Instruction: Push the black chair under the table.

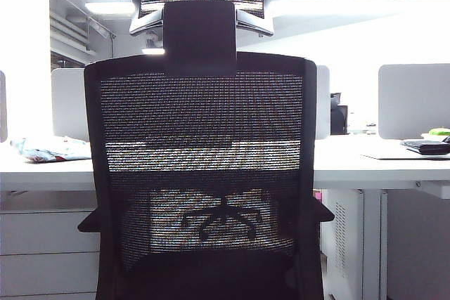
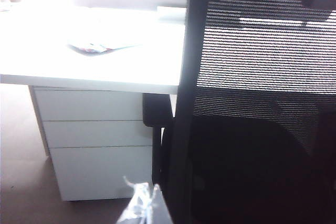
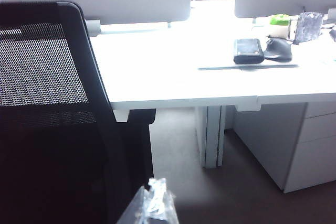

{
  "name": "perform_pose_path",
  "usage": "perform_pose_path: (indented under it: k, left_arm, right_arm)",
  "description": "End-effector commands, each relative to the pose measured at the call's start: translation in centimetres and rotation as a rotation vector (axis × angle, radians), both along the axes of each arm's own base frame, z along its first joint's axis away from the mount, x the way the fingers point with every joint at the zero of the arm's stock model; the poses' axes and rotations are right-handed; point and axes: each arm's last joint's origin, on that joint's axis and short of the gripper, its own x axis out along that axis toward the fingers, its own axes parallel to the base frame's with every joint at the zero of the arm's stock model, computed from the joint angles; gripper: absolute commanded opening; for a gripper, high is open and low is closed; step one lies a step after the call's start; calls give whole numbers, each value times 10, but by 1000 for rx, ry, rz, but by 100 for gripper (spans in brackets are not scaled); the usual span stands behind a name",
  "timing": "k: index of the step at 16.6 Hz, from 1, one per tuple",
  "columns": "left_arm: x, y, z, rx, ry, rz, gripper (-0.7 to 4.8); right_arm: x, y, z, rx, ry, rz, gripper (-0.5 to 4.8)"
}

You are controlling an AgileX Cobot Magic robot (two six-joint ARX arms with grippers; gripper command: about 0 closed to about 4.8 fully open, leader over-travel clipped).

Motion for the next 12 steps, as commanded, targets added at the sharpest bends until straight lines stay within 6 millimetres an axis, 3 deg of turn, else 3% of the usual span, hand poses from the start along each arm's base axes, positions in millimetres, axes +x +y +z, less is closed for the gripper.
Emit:
perform_pose_path:
  k: [1, 12]
  left_arm:
    - [0, 0, 0, 0, -3, 3, -5]
    - [0, 0, 0, 0, -2, 3, -5]
  right_arm:
    - [3, 0, -4, 4, -46, -2, 3]
    - [12, 0, -31, 7, -49, 15, 3]
